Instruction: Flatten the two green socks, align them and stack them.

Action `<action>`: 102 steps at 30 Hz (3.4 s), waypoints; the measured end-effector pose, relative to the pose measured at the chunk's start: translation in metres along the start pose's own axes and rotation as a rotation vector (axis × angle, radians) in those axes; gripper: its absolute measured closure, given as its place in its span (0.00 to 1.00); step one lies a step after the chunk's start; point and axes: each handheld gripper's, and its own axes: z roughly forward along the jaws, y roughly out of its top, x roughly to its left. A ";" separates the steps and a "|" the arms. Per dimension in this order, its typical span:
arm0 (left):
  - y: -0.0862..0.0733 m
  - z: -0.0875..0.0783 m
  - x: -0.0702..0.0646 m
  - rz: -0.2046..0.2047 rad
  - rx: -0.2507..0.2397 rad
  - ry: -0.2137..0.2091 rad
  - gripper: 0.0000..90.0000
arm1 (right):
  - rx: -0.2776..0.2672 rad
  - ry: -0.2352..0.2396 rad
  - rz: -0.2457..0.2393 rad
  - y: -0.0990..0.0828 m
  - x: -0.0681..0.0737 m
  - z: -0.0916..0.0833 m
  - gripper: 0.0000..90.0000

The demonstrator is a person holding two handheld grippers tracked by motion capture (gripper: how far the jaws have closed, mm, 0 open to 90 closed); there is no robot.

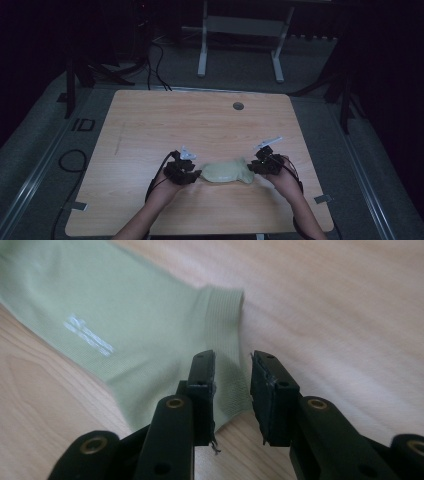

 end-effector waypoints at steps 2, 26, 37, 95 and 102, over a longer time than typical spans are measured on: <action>0.006 -0.007 -0.003 0.022 -0.021 -0.003 0.77 | -0.025 -0.005 -0.006 0.002 0.001 -0.008 0.81; -0.008 0.045 -0.007 0.178 0.021 -0.031 0.86 | 0.001 -0.014 -0.042 -0.012 0.016 0.019 0.82; -0.008 0.045 -0.006 0.195 0.024 -0.021 0.66 | 0.002 -0.006 -0.056 -0.014 0.016 0.017 0.74; -0.002 0.016 0.037 -0.013 -0.106 0.037 0.08 | -0.216 0.018 -0.017 0.008 0.008 0.009 0.15; -0.014 0.011 0.035 -0.001 -0.125 0.054 0.06 | -0.227 -0.003 -0.027 0.001 0.010 0.006 0.15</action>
